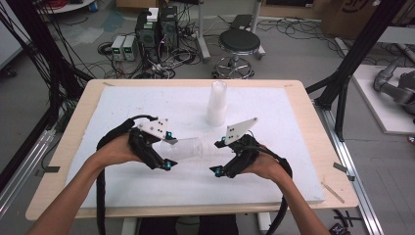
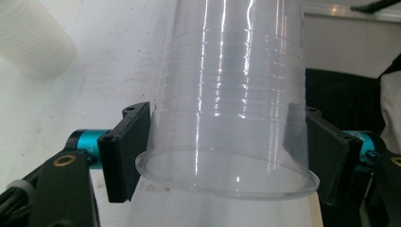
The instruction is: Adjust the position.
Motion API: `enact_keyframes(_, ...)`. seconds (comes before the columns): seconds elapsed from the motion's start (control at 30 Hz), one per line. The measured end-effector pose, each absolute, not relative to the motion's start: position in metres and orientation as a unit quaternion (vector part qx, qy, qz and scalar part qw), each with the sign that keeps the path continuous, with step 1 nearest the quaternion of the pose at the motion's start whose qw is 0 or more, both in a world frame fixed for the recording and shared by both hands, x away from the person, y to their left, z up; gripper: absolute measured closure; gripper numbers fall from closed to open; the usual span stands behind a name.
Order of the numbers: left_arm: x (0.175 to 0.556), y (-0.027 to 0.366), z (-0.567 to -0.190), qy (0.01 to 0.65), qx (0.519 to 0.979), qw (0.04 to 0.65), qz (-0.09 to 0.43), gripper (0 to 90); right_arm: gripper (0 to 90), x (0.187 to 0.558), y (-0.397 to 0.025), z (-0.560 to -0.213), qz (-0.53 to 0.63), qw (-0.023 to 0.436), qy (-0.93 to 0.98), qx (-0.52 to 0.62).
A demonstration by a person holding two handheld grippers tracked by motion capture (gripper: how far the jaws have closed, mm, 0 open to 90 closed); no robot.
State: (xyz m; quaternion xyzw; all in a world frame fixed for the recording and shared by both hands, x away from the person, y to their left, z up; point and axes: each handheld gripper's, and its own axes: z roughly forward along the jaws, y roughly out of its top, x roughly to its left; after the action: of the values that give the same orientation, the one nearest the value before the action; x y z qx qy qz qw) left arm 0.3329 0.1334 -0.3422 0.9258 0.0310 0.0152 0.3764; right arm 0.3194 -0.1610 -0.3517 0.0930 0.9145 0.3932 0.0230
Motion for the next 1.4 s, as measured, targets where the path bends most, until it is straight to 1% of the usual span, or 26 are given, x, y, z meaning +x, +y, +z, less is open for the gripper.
enact_keyframes(0.2, 0.335, 0.125, -0.343, 0.028, 0.942, 0.334, 0.005, 24.9, 15.4, 0.322, -0.154, -0.347, 0.337, 0.014, 0.938, 0.082)
enact_keyframes(0.33, 0.336, 0.121, -0.343, 0.023, 0.953, 0.302, 0.0, 25.0, 15.4, 0.324, -0.146, -0.346, 0.289, 0.021, 0.955, 0.07)
enact_keyframes(0.67, 0.339, 0.112, -0.343, 0.018, 0.966, 0.257, 0.0, 25.1, 15.5, 0.328, -0.133, -0.343, 0.222, 0.023, 0.973, 0.052)
enact_keyframes(1.03, 0.34, 0.101, -0.347, 0.015, 0.971, 0.238, -0.003, 25.1, 15.9, 0.33, -0.124, -0.342, 0.207, 0.021, 0.977, 0.048)
enact_keyframes(1.3, 0.343, 0.089, -0.347, 0.009, 0.971, 0.24, -0.003, 25.1, 15.9, 0.329, -0.117, -0.341, 0.214, 0.027, 0.976, 0.039)
enact_keyframes(1.4, 0.343, 0.086, -0.347, 0.009, 0.971, 0.239, -0.005, 25.1, 16.6, 0.329, -0.114, -0.339, 0.22, 0.023, 0.975, 0.033)
